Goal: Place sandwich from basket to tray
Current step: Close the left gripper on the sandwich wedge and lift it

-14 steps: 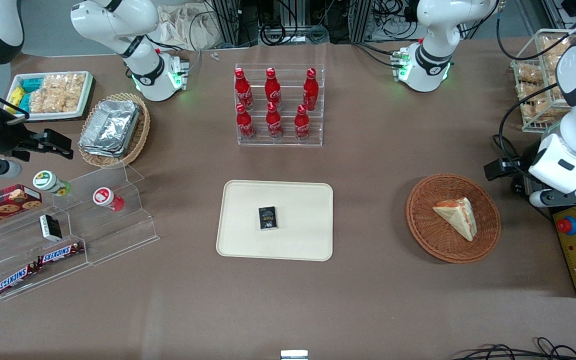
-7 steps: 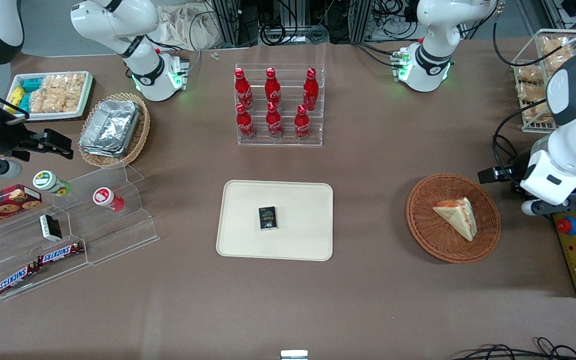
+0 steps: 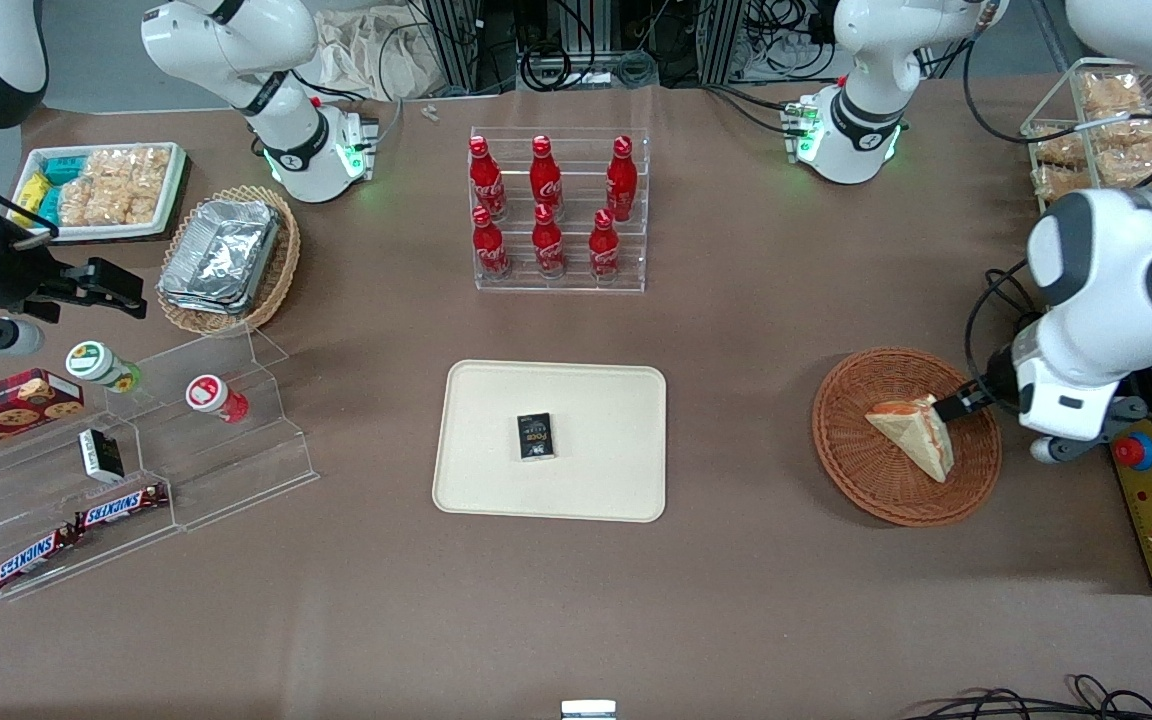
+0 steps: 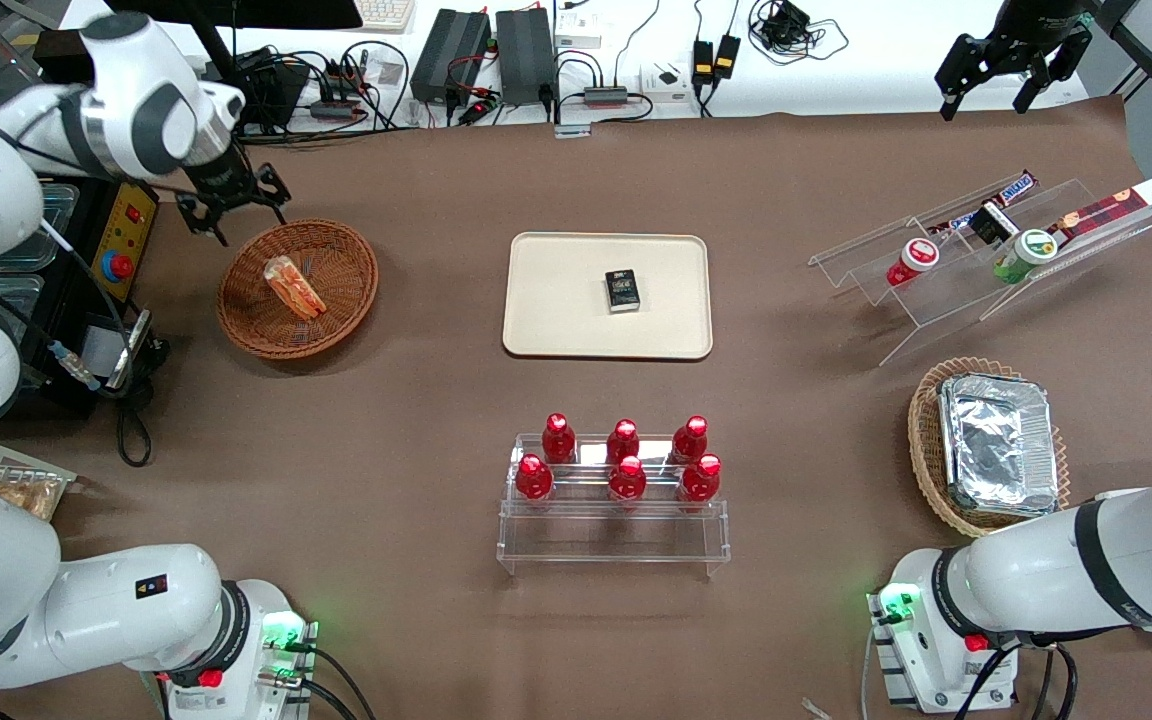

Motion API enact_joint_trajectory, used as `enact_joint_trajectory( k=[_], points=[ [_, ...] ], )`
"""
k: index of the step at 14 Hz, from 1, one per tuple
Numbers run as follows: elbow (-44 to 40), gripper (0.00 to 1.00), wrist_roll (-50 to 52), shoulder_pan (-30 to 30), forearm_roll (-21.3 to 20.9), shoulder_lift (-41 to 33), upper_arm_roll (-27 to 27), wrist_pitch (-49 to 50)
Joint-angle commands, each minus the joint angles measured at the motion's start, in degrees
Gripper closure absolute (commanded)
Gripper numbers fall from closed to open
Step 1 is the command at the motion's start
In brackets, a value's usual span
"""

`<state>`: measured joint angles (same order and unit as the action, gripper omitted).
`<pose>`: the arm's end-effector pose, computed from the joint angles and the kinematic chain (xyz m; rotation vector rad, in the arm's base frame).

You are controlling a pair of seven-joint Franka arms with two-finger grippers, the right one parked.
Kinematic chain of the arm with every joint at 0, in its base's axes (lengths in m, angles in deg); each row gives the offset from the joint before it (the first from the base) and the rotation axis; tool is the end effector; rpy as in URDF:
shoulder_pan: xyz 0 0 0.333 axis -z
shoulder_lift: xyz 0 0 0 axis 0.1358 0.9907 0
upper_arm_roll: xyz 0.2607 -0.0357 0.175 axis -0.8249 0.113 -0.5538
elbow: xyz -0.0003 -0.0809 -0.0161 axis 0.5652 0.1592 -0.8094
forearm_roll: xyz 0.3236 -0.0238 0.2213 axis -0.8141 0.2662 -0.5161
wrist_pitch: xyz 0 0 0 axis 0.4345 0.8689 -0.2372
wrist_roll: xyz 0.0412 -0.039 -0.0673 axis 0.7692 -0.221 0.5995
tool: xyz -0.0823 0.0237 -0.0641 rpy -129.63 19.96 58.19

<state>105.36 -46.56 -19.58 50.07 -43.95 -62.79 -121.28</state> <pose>0.5939 -0.0123 0.3567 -3.0172 -0.8376 -0.0299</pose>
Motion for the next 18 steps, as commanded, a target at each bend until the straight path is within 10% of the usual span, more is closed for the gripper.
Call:
enact_joint_trajectory(
  k=[1,14,16,18],
  points=[
    [3.17,0.0,4.29,-0.09,0.28,2.33,-0.12,-6.46],
    [2.03,0.0,9.47,0.52,0.11,12.18,-2.14,-13.15],
    [0.01,0.32,14.98,0.87,-0.07,13.67,-1.97,-13.15],
    [-0.52,0.92,16.95,1.66,-0.16,14.03,-1.96,-13.06]
  ],
)
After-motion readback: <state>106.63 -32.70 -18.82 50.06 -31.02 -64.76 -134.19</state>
